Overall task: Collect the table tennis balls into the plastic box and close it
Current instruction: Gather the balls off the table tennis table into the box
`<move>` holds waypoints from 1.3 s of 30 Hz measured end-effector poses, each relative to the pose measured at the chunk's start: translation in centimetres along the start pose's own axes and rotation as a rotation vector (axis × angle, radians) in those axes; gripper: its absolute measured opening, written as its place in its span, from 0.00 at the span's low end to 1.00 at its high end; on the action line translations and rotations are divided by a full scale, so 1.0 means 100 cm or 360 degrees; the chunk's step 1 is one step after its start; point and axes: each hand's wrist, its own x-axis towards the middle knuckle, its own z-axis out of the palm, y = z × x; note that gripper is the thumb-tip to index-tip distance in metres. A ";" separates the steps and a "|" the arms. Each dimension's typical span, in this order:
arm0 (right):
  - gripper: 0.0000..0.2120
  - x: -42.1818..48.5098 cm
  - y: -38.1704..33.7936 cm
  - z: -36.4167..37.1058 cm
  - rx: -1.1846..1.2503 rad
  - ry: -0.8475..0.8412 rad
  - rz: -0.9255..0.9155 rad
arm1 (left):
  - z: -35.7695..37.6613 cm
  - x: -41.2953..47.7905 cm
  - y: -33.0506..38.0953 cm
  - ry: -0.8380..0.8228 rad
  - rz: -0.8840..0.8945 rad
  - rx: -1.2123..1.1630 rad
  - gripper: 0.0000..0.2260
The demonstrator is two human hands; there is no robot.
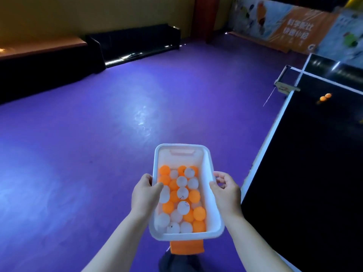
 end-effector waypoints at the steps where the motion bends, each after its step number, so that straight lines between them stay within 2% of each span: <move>1: 0.11 0.017 -0.003 0.008 0.0009 0.0004 -0.0001 | 0.004 0.018 0.005 0.0002 0.0005 0.0006 0.08; 12: 0.13 0.222 -0.077 0.083 0.0166 -0.0007 -0.0005 | 0.038 0.217 0.117 0.0147 0.0101 0.0076 0.08; 18: 0.13 0.304 -0.101 0.093 0.0151 0.0064 0.0015 | 0.070 0.294 0.159 0.0066 0.0104 0.0070 0.08; 23: 0.12 0.362 -0.114 0.101 0.0148 0.0219 0.0065 | 0.105 0.366 0.196 -0.0110 0.0166 0.0063 0.07; 31: 0.12 0.453 -0.145 0.114 0.0103 0.0617 0.0194 | 0.163 0.489 0.265 -0.0510 0.0323 0.0152 0.05; 37: 0.13 0.488 -0.148 0.108 0.0093 0.0957 0.0326 | 0.214 0.529 0.310 -0.0808 0.0469 0.0186 0.09; 39: 0.13 0.500 -0.134 0.088 0.0133 0.1145 0.0460 | 0.260 0.534 0.318 -0.1010 0.0488 0.0262 0.09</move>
